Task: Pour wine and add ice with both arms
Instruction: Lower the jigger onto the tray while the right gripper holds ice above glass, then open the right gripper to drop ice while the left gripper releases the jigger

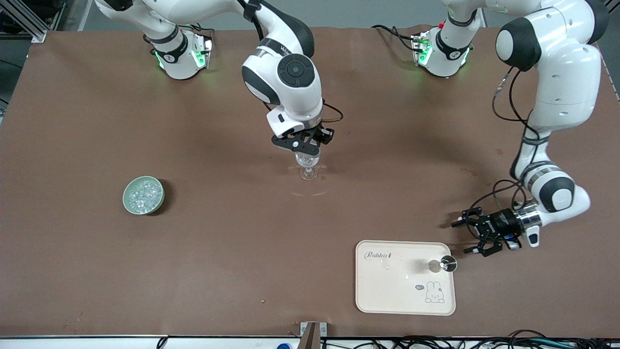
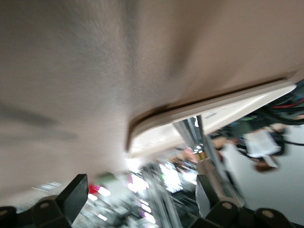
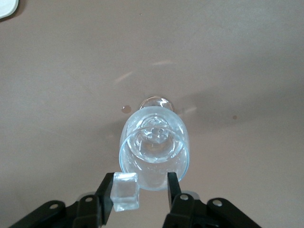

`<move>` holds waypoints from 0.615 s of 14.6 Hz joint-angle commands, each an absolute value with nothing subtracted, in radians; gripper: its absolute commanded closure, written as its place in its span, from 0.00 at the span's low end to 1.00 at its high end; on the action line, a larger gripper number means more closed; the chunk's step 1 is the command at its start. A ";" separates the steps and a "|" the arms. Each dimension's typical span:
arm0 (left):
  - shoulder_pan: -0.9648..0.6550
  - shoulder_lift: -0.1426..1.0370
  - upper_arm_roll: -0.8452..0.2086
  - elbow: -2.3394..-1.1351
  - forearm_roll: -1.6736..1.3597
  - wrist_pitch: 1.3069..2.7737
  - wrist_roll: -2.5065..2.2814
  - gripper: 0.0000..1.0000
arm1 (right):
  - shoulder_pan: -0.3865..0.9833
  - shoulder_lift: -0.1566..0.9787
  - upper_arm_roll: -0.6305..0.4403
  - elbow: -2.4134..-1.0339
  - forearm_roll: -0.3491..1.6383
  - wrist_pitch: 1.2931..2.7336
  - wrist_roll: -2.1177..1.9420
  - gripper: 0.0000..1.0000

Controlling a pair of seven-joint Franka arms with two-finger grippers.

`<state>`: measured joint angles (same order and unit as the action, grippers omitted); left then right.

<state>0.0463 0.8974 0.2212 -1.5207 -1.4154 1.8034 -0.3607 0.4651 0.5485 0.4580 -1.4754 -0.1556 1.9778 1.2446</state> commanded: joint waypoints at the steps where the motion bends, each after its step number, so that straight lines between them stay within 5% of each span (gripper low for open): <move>1: 0.037 0.807 0.242 -1.488 -1.181 1.801 -0.354 0.00 | 0.469 0.554 0.460 -1.463 -0.175 1.974 1.264 0.27; 5: 0.023 0.765 0.232 -1.340 -0.739 1.802 -0.353 0.00 | 0.469 0.554 0.460 -1.463 -0.176 1.973 1.266 0.03; 9: 0.023 0.746 0.225 -1.223 -0.704 1.865 -0.336 0.00 | 0.468 0.549 0.460 -1.463 -0.176 1.970 1.266 0.01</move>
